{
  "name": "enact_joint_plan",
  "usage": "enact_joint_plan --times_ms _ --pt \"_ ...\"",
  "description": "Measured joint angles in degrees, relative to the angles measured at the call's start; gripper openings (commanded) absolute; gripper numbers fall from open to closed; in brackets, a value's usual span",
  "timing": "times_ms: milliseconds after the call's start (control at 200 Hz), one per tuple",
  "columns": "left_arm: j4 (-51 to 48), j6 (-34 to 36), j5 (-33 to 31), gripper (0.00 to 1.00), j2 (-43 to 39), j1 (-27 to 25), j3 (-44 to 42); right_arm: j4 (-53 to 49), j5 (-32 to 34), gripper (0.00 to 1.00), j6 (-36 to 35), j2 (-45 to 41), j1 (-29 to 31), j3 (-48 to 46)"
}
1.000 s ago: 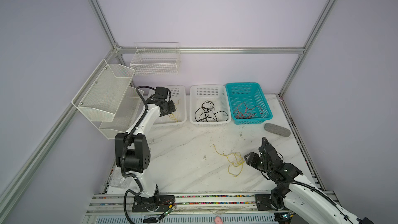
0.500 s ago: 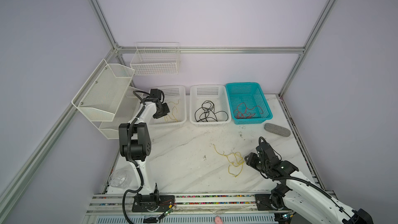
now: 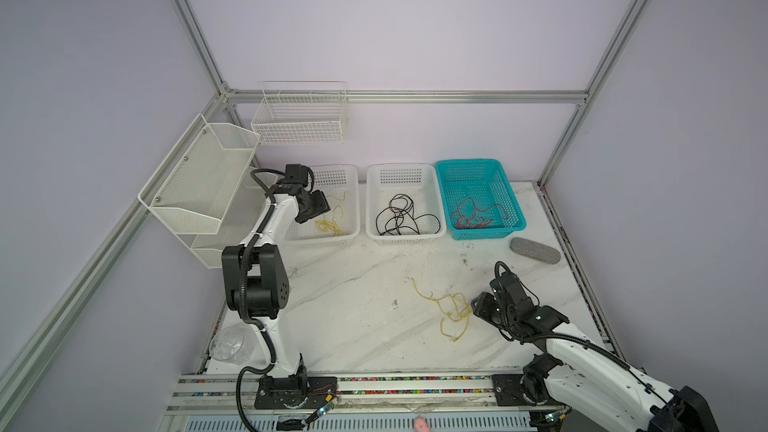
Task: Untangle the cables
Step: 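Lift the yellow wire with the left gripper and carry it over the white basket, then open the left gripper to drop the yellow wire into the white basket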
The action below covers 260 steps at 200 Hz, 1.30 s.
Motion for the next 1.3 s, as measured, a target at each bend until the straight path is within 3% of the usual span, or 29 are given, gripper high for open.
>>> enact_joint_plan --times_ms 140,290,685,860,1190,1235,1300 --pt "2.89 -1.79 1.92 0.7 -8.7 -0.04 -2.64 1.49 -0.85 0.43 0.42 0.52 0.26 -0.17" --pt "5.31 -3.5 4.09 0.7 -15.34 -0.55 -7.04 2.36 -1.18 0.29 0.83 0.02 0.33 -0.39" --pt "6.75 -6.08 7.96 0.71 -21.9 -2.73 -18.78 2.75 -1.25 0.35 0.66 2.36 0.98 -0.42" --pt "7.52 -6.23 9.25 0.71 -27.1 -3.04 -22.4 2.8 -1.22 0.31 0.68 3.39 1.46 -0.39" --pt "9.46 -6.84 11.87 0.71 -31.63 -4.63 -30.18 3.34 -0.98 0.16 1.07 3.78 2.43 -0.39" --pt "9.68 -7.3 12.28 0.71 -31.93 -5.11 -31.43 3.54 -1.09 0.06 1.07 3.93 2.6 -0.39" --pt "9.94 -7.76 12.72 0.71 -32.3 -5.79 -32.98 5.07 -1.62 0.01 1.49 4.26 2.91 -0.59"
